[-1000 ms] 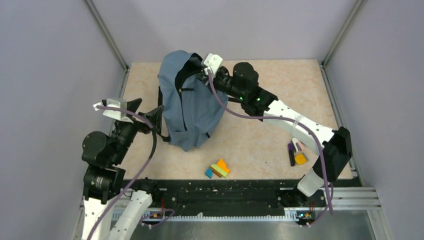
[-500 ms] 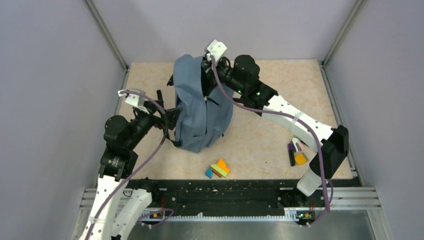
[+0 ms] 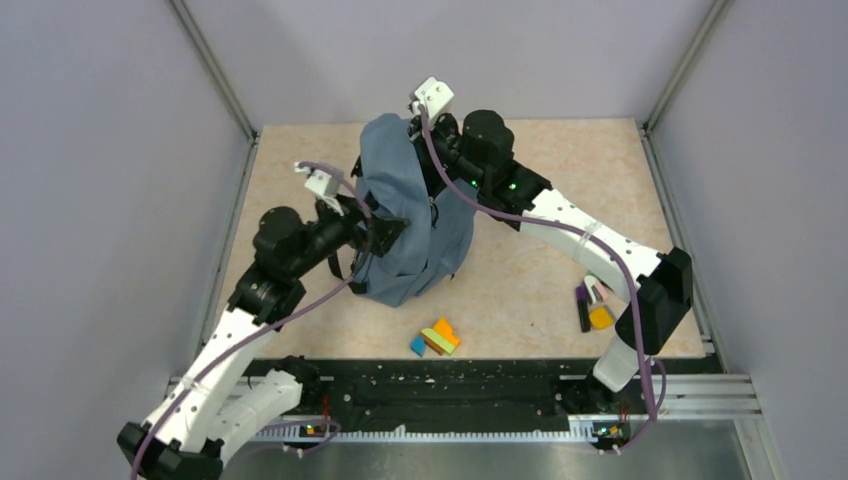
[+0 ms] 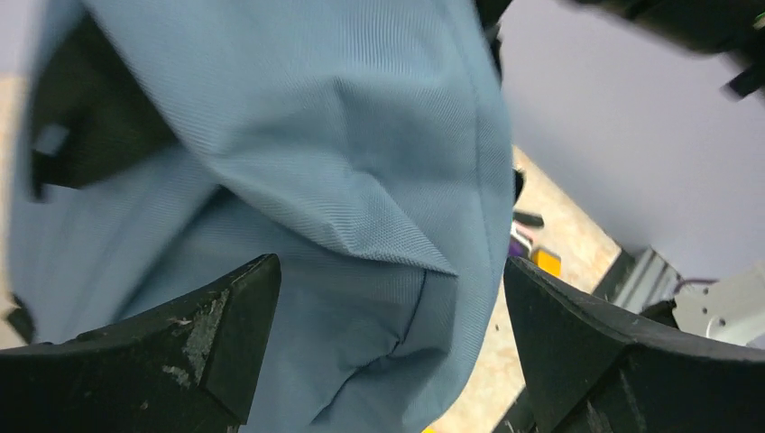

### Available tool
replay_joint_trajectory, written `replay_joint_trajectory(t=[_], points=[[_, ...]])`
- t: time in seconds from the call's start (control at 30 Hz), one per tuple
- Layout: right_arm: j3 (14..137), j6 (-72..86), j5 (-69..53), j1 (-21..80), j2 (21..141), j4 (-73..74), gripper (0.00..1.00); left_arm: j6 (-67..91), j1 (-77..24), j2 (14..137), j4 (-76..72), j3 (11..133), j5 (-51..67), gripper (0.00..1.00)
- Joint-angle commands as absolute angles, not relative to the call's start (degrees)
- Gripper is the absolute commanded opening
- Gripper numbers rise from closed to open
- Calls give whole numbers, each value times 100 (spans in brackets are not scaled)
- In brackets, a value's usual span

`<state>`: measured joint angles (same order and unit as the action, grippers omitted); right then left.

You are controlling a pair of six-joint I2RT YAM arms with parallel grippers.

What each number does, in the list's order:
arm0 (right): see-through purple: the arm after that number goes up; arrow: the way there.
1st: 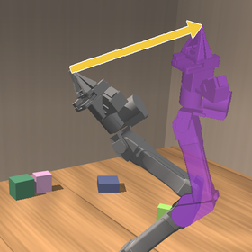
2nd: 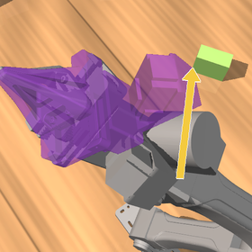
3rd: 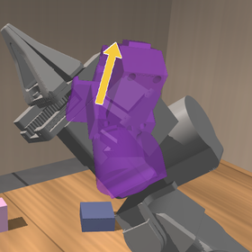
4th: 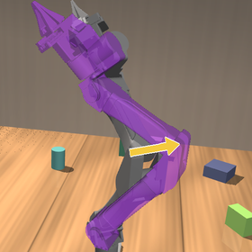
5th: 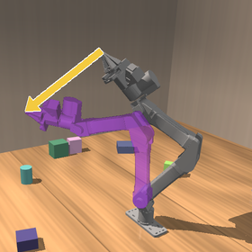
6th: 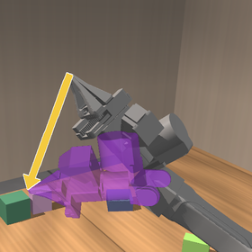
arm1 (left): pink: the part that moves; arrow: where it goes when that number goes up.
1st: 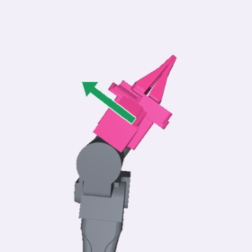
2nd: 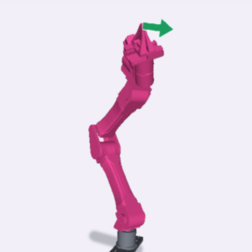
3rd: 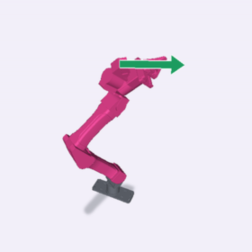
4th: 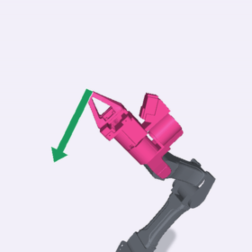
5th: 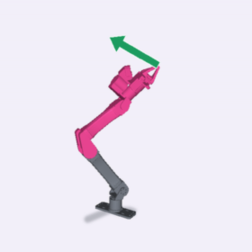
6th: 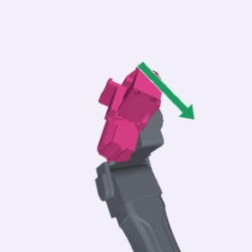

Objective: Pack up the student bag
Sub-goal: Zip the student bag at the center of the board.

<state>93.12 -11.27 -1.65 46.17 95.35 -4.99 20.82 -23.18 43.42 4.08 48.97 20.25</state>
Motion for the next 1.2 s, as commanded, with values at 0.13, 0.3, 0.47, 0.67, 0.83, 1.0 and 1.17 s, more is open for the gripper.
replay_joint_trajectory(t=[0.13, 0.3, 0.47, 0.67, 0.83, 1.0, 1.17], points=[[9477, -937, -18, 4620, 9388, -455, 0, 1753, -3147, 5100, 557, 5060, 950, 87], [9186, -625, 184, 4542, 8894, -142, 10, 1677, -3168, 5092, 505, 5003, 242, 6], [8592, -250, 311, 4465, 7831, 573, 57, 1565, -3163, 4845, 531, 5065, 53, 0], [7442, -73, -580, 4447, 6317, 1093, 70, 1167, -3043, 4880, 974, 5563, 949, 0], [6596, -94, -2085, 4448, 5571, 914, 70, 1367, -2946, 5240, 1442, 6064, 1482, 0], [6059, 1027, -2429, 4447, 5795, 104, 62, 1183, -2886, 5439, 1876, 6330, 1985, 0], [5867, 1701, -2465, 4443, 6543, -434, 53, 1027, -2855, 4983, 1595, 5813, 1671, 0]])
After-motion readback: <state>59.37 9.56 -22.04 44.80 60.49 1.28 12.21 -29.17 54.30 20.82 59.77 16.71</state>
